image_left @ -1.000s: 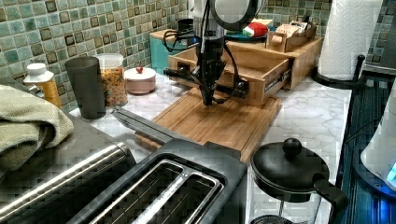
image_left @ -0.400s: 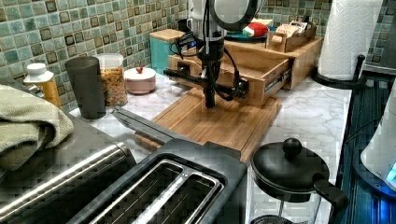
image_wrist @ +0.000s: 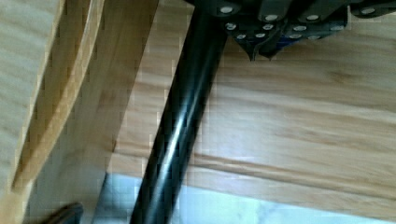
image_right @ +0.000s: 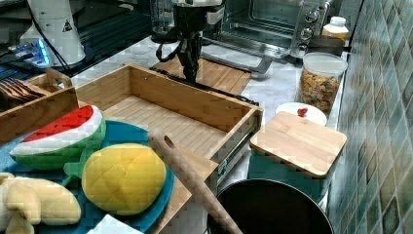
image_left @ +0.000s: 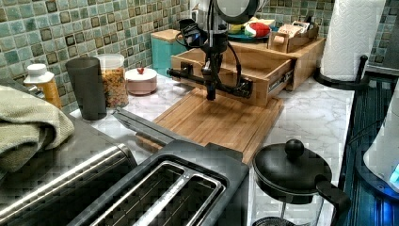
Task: Close the drawer.
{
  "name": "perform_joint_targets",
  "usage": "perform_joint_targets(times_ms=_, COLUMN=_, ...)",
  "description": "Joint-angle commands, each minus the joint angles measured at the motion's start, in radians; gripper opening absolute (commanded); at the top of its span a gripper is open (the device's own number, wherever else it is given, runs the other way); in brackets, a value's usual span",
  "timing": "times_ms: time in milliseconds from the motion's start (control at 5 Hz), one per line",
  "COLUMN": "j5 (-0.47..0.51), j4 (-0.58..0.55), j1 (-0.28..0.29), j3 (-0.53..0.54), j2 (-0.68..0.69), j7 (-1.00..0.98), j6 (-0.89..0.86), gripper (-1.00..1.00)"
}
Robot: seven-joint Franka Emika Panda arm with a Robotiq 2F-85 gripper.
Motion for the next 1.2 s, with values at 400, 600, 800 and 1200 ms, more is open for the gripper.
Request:
perform_joint_targets(times_ms=400, j5=0.136, j4=0.021, j1=-0.209, j3=-0.212, j2=-0.099, j7=-0.349, j6=0.129, gripper=-1.00)
perform_joint_targets(times_ms=600, j5=0.205, j4=0.074, j1=-0.255, j3=-0.269, j2=-0.066, j7=-0.475, j6=0.110, gripper=-1.00)
perform_joint_targets(times_ms=800, j5=0.265, j4=0.131, j1=-0.308, j3=-0.320, j2=-0.046, j7=-0.560, j6=0.066, gripper=-1.00)
perform_joint_targets(times_ms=1200, j5=0.588, j4=0.211, j1=-0.422, j3=-0.328, j2=0.055, j7=-0.890, j6=0.102, gripper=-1.00)
